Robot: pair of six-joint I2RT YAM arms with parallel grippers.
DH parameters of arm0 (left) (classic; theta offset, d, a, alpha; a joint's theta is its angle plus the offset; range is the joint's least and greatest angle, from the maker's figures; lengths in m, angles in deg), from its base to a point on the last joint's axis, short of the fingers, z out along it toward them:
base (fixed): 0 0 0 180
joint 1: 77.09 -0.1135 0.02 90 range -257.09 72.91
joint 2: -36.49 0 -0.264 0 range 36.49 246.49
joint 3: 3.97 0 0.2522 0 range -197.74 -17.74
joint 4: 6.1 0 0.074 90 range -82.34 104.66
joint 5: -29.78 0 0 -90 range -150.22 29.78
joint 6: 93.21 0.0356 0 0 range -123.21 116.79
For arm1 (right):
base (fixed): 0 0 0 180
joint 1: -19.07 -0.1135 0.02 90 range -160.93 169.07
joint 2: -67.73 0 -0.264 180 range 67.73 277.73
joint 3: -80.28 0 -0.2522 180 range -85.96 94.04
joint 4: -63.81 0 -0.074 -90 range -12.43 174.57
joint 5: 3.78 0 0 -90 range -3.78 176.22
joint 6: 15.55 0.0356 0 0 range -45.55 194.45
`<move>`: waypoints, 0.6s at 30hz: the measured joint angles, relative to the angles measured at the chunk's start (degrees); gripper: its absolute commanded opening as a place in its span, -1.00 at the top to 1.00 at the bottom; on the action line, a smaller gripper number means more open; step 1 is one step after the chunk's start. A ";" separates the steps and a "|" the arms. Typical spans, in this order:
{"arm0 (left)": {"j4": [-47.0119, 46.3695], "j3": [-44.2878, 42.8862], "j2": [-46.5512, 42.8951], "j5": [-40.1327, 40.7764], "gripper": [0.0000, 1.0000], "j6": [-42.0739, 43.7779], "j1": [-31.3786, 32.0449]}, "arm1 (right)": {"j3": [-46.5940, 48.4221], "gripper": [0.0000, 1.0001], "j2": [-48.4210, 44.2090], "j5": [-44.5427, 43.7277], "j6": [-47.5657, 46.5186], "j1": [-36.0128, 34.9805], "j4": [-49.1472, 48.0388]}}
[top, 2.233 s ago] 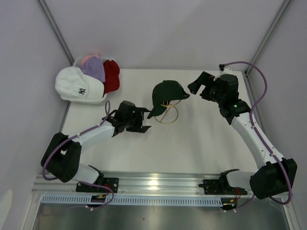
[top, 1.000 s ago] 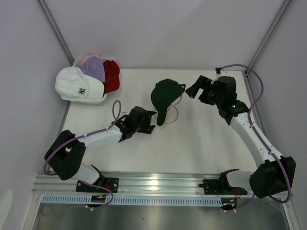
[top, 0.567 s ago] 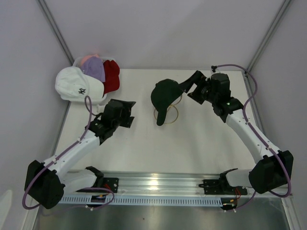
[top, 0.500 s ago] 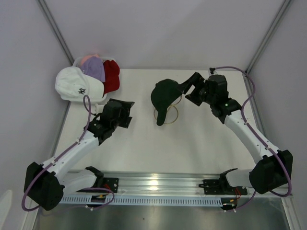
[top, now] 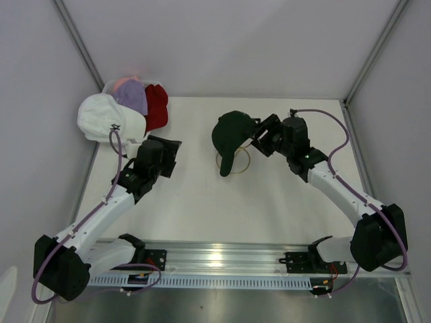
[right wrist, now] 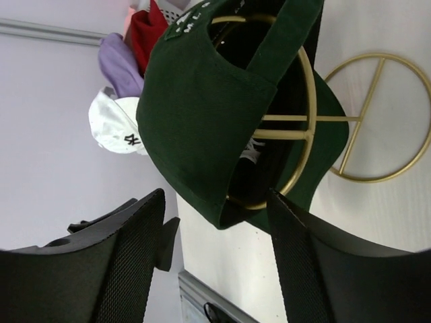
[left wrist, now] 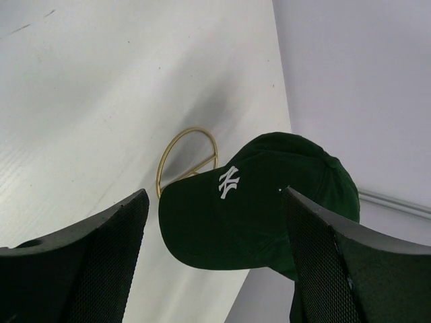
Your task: Stack the hats
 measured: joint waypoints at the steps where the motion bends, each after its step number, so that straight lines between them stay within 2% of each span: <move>1: -0.09 0.02 -0.15 -0.07 -0.68 0.28 -0.26 | -0.22 -0.26 0.26 -0.04 0.24 -0.28 -0.92; 4: -0.55 0.44 -0.57 -0.44 -0.68 0.79 -1.03 | -0.22 -0.12 1.44 -0.48 0.52 -1.07 -3.89; 9: -0.76 1.22 -0.92 -0.79 -0.68 1.27 -1.97 | -0.22 0.00 3.28 -0.74 0.55 -2.12 -7.15; 16: -0.76 1.70 -2.21 -0.98 -0.68 1.88 -3.32 | -0.22 1.00 4.70 -0.92 0.74 -2.23 -8.59; 18: -0.76 1.73 -2.27 -1.01 -0.69 2.27 -3.48 | -0.24 1.00 4.70 -1.11 0.98 -2.23 -8.81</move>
